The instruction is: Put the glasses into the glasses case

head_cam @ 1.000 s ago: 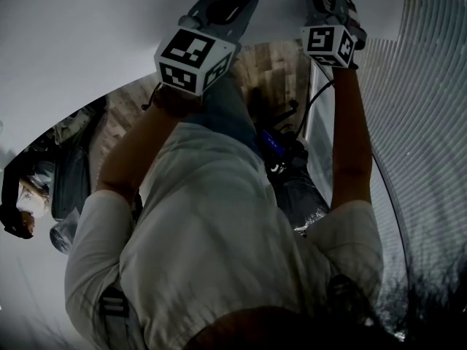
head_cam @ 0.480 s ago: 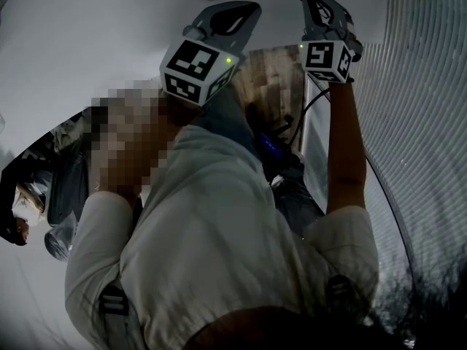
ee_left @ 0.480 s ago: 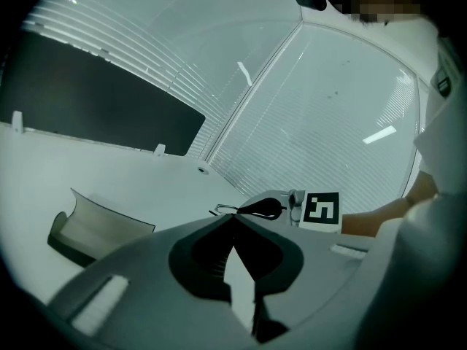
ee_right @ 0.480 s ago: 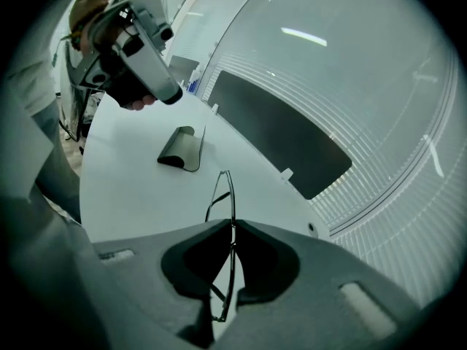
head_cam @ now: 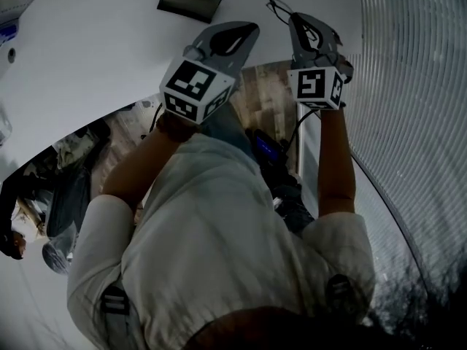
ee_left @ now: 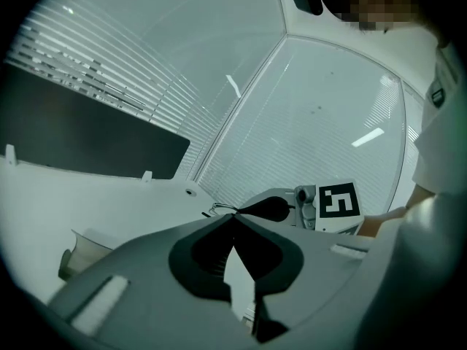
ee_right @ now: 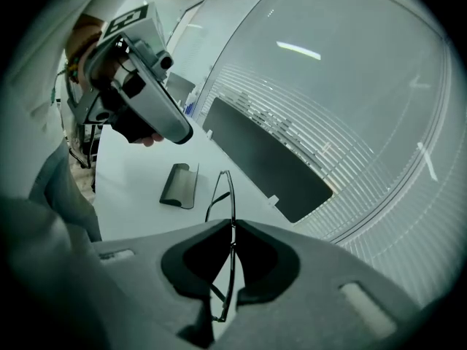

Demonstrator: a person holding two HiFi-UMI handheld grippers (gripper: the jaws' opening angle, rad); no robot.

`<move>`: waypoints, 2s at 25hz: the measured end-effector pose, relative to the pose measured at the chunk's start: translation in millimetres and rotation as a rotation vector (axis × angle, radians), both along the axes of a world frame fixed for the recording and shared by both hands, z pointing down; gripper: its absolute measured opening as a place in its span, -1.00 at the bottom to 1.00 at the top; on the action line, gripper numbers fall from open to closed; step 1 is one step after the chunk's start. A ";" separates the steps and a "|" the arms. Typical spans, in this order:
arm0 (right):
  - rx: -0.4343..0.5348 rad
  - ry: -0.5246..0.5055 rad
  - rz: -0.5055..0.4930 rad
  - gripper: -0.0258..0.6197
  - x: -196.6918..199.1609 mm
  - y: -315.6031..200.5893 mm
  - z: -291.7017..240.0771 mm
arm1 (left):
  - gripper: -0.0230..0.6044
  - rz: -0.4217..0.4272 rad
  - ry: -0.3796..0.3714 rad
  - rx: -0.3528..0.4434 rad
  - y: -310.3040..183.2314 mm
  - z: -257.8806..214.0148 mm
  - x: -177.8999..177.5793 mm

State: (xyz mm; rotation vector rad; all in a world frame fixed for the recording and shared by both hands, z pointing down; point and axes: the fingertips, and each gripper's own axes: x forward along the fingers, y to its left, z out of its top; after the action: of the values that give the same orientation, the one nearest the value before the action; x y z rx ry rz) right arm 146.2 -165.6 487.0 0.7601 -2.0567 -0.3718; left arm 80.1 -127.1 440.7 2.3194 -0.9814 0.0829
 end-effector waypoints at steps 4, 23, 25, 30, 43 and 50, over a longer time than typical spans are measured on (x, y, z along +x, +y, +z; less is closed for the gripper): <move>0.012 -0.011 -0.047 -0.86 -19.6 -1.3 -7.8 | -0.93 -0.029 -0.014 0.021 -3.8 -8.9 -10.2; -0.078 -0.054 -0.296 -0.86 -175.9 16.3 21.7 | -0.93 -0.323 -0.102 -0.016 10.0 9.3 -156.3; -0.096 -0.047 -0.277 -0.86 -175.3 14.1 32.0 | -0.93 -0.318 -0.103 -0.031 9.1 18.7 -157.5; -0.123 -0.024 -0.245 -0.86 -177.2 13.0 43.4 | -0.93 -0.301 -0.111 -0.053 6.1 30.4 -162.4; -0.102 0.062 -0.238 -0.86 -196.5 -15.0 87.8 | -0.93 -0.291 -0.118 -0.109 -28.9 70.8 -175.5; -0.046 0.134 -0.220 -0.86 -192.0 -22.8 104.1 | -0.93 -0.291 -0.115 -0.135 -32.9 86.4 -177.6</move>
State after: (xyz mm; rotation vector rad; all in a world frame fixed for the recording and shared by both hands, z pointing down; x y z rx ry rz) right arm -45.7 -188.4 591.1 0.4692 -2.0197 -0.4832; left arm -97.5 -160.1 527.1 2.0462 -1.3196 0.1598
